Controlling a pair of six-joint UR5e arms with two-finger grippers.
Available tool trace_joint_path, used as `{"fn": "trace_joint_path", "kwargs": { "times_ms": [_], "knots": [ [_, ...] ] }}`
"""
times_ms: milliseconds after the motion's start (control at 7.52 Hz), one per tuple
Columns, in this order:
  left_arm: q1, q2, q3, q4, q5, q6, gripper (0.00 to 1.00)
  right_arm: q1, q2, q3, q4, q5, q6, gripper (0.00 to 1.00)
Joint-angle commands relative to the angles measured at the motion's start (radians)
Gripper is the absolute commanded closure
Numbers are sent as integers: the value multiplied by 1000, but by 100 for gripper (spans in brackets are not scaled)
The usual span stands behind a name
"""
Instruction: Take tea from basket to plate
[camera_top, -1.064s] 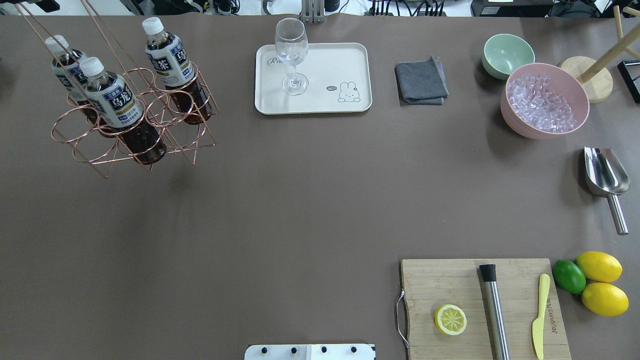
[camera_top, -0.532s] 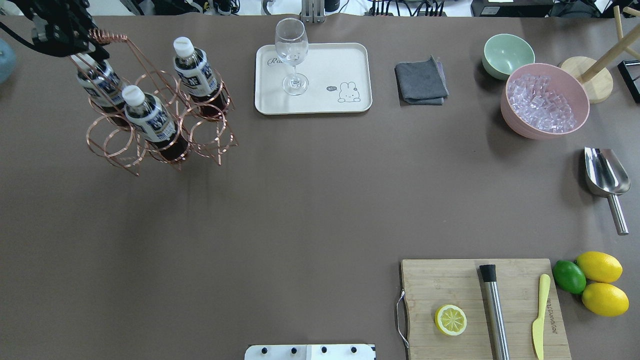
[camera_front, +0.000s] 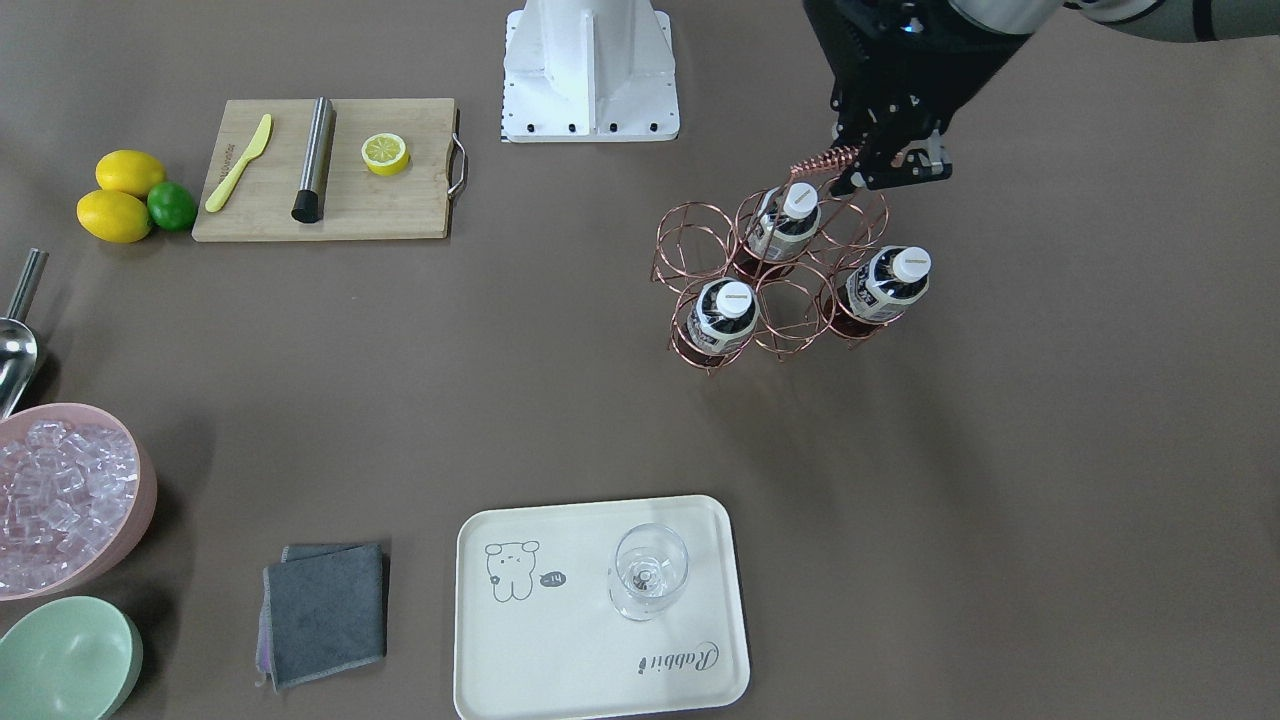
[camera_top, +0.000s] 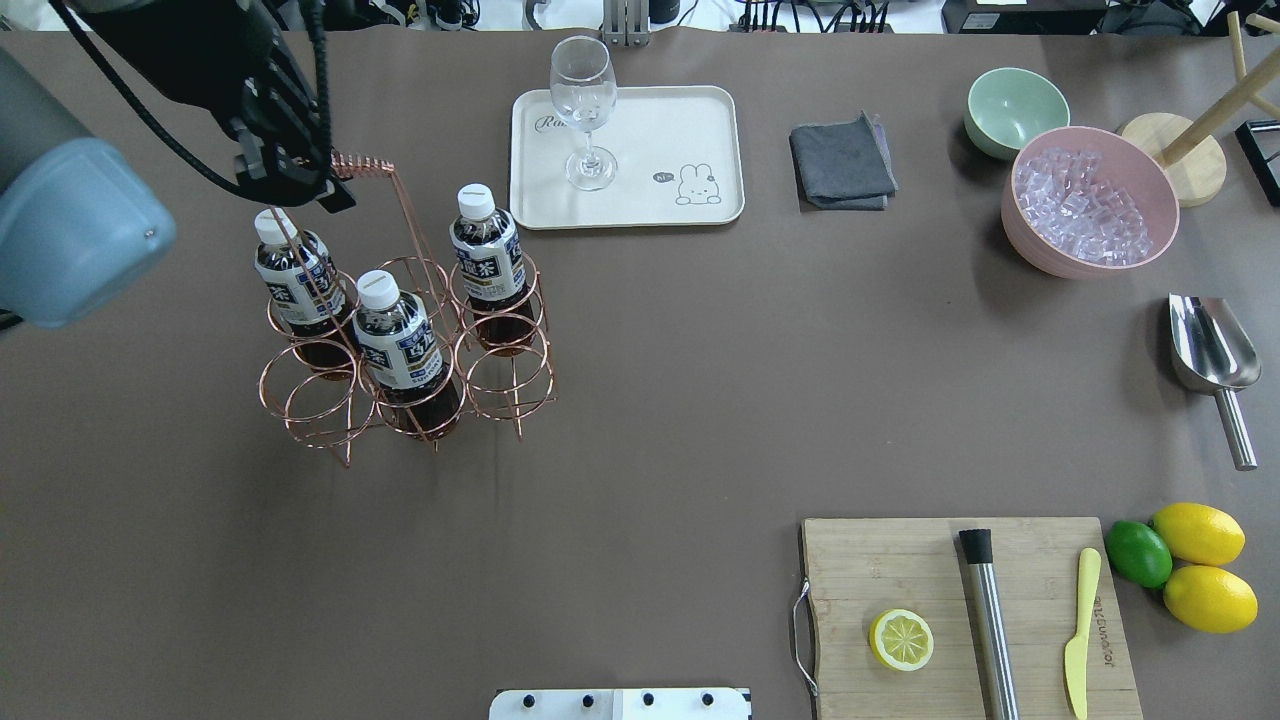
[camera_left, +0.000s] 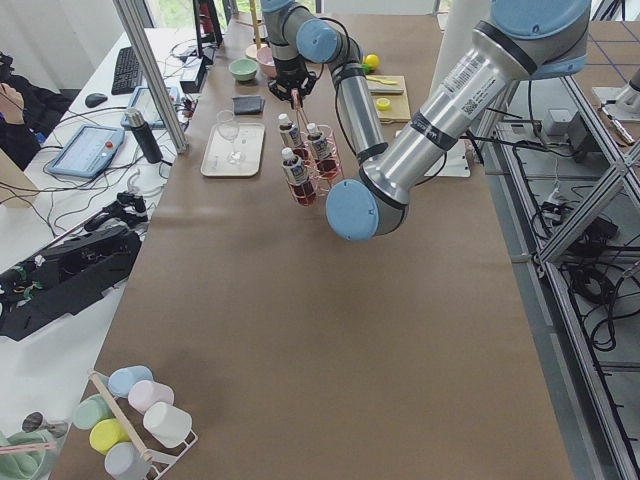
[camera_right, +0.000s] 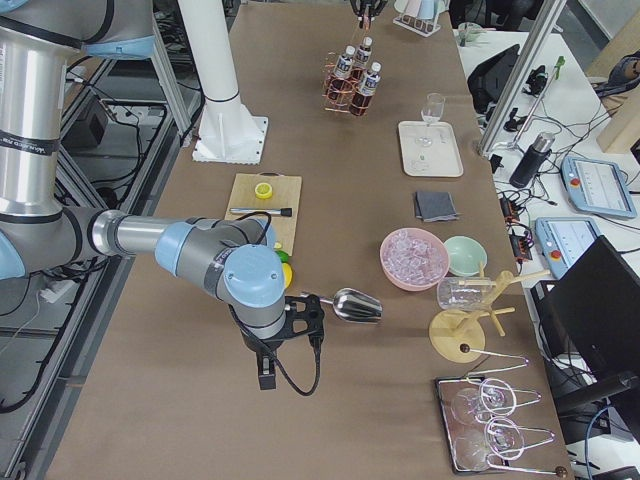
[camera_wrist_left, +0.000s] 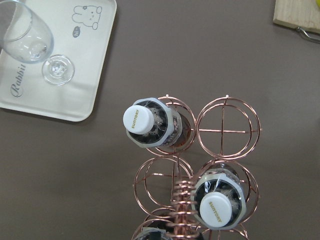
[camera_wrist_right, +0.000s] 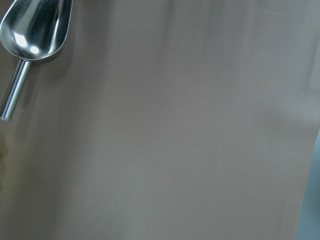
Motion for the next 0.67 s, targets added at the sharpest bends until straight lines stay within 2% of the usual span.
{"fn": "trace_joint_path", "kwargs": {
  "times_ms": [0,266,532],
  "knots": [
    [76,-34,7,-63,3,-153,100,3,0,4,-1,-5,0,0],
    [121,-47,67,-155,20,-196,100,3,2,4,-1,-6,0,0],
    [151,-72,79,-183,29,-254,100,3,2,3,-1,-29,0,0]
  ]
}}
